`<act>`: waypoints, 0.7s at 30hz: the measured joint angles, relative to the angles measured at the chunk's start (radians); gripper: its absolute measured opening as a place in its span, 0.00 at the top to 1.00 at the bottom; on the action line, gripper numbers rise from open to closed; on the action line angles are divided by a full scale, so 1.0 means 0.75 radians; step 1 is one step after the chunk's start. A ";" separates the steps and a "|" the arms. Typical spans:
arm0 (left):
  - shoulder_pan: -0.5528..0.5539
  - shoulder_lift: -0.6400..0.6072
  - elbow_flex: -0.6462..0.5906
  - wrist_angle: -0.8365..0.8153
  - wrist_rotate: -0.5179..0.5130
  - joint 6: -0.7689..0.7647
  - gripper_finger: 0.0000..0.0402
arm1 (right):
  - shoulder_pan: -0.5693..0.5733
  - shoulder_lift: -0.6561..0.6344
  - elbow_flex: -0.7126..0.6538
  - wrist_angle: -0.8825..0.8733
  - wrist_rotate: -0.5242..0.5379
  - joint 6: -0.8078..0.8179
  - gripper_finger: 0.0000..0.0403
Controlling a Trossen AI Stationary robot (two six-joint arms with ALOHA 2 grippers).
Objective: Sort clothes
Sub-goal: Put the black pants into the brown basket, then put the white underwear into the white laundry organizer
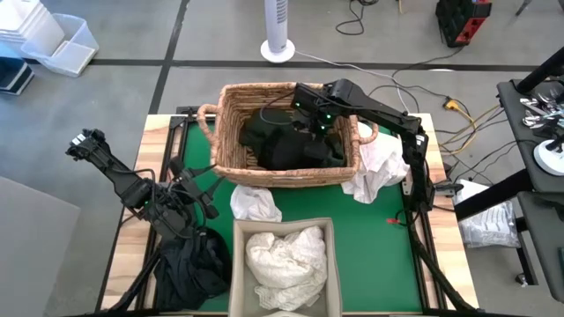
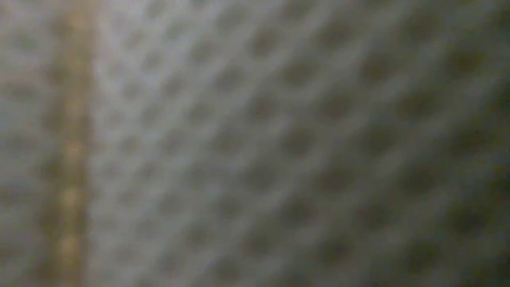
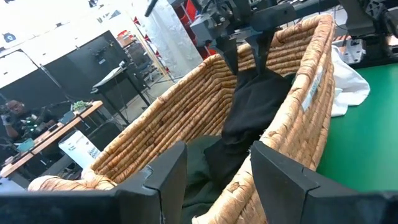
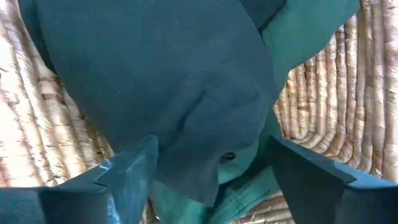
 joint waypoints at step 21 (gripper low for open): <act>0.000 0.000 -0.001 0.000 0.014 -0.004 0.61 | 0.001 -0.023 0.096 0.059 0.203 0.069 0.32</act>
